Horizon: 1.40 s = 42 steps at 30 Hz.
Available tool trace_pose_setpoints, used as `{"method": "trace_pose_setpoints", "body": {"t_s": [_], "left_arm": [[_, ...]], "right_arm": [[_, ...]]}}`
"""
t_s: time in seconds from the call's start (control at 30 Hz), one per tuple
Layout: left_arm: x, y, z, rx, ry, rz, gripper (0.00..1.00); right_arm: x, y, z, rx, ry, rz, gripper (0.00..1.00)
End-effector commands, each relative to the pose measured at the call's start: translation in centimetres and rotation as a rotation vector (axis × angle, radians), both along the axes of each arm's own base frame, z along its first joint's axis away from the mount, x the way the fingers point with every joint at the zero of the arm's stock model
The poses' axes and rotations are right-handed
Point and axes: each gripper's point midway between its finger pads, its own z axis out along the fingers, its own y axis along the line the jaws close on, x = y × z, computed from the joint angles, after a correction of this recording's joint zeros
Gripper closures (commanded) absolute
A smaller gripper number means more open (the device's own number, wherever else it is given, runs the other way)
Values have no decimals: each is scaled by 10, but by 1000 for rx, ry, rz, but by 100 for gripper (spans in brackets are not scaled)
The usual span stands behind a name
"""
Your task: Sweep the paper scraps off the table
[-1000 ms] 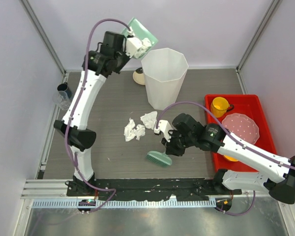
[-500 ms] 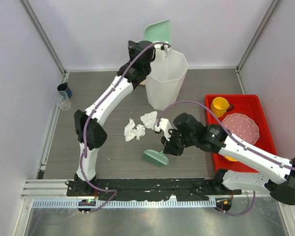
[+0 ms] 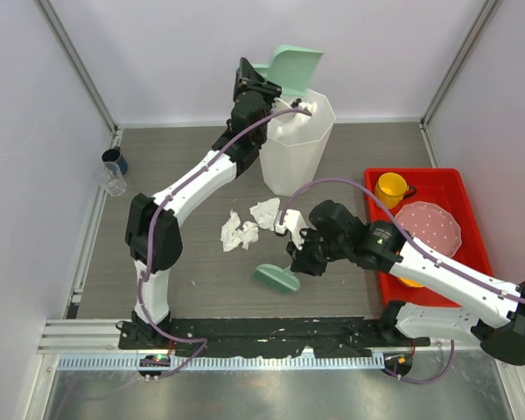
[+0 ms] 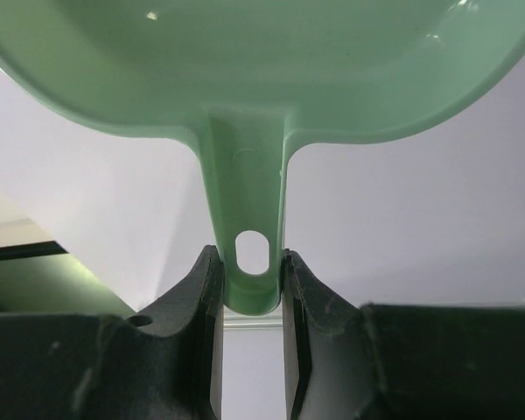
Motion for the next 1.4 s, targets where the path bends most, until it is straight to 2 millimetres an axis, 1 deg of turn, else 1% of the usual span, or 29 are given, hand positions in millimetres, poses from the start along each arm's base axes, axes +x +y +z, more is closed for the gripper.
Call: {"method": "trace_pose_setpoints", "body": {"t_s": [0.0,0.03,0.1,0.17,0.2,0.23,0.27,0.37,0.47,0.57,0.63,0.67,0.7,0.73,0.8,0.87,0.97,1.0,1.07,1.1,1.13,1.17,1.2,1.23,1.27,1.3,1.33,1.37], "left_arm": [[-34,7,77,28,-253,-65,100],[-32,7,74,36,-256,-70,100],[-32,8,81,34,-288,-79,100],[-29,9,76,70,-290,-77,100],[-32,7,76,94,-309,-95,100],[-28,6,57,173,-291,-96,100],[-30,4,55,185,-300,-106,100],[-29,12,60,124,-298,-85,100],[-27,20,67,112,-317,-72,100],[-31,26,79,79,-343,-67,100],[-32,28,78,85,-342,-65,100],[-37,26,81,123,-371,-67,100],[-35,21,64,170,-359,-82,100],[-37,20,62,195,-375,-92,100],[-38,22,64,168,-382,-84,100],[-32,28,59,140,-349,-49,100],[-30,32,62,117,-347,-42,100],[-31,35,67,104,-354,-35,100],[-28,39,69,72,-335,-19,100],[-29,50,79,21,-335,29,100],[-27,56,81,-63,-319,40,100],[-22,59,73,-82,-250,55,100],[-30,71,89,-147,-251,76,100],[-33,81,89,-207,-223,102,100],[-31,85,73,-278,-137,100,100],[-38,95,80,-349,-119,105,100],[-51,108,90,-422,-109,116,100],[-55,115,70,-522,-13,129,100]], "right_arm": [[5,6,19,71,-53,6,99],[5,6,19,71,-49,5,99],[4,8,19,80,-47,5,99],[3,9,18,86,-41,5,99],[4,9,18,85,-41,2,99],[4,9,18,85,-41,0,99],[5,9,19,85,-41,-2,99],[4,11,21,93,-38,2,99],[4,12,20,90,-31,4,99],[4,13,18,84,-26,7,99],[4,14,18,87,-24,9,99],[4,15,19,88,-23,10,99],[4,15,19,89,-22,11,99],[5,16,19,89,-22,11,99],[5,17,19,87,-21,11,99],[5,16,19,88,-19,11,99],[4,16,19,88,-17,7,99],[4,15,20,92,-20,6,99],[4,15,20,93,-21,6,99],[4,15,21,93,-23,5,99],[4,15,22,96,-25,5,99],[5,15,23,98,-26,5,99],[5,15,24,99,-26,5,99],[5,15,25,103,-30,5,99],[5,15,24,100,-29,4,99],[6,15,25,101,-33,0,99],[7,15,26,104,-37,-4,99],[8,15,29,110,-46,-11,99]]}}
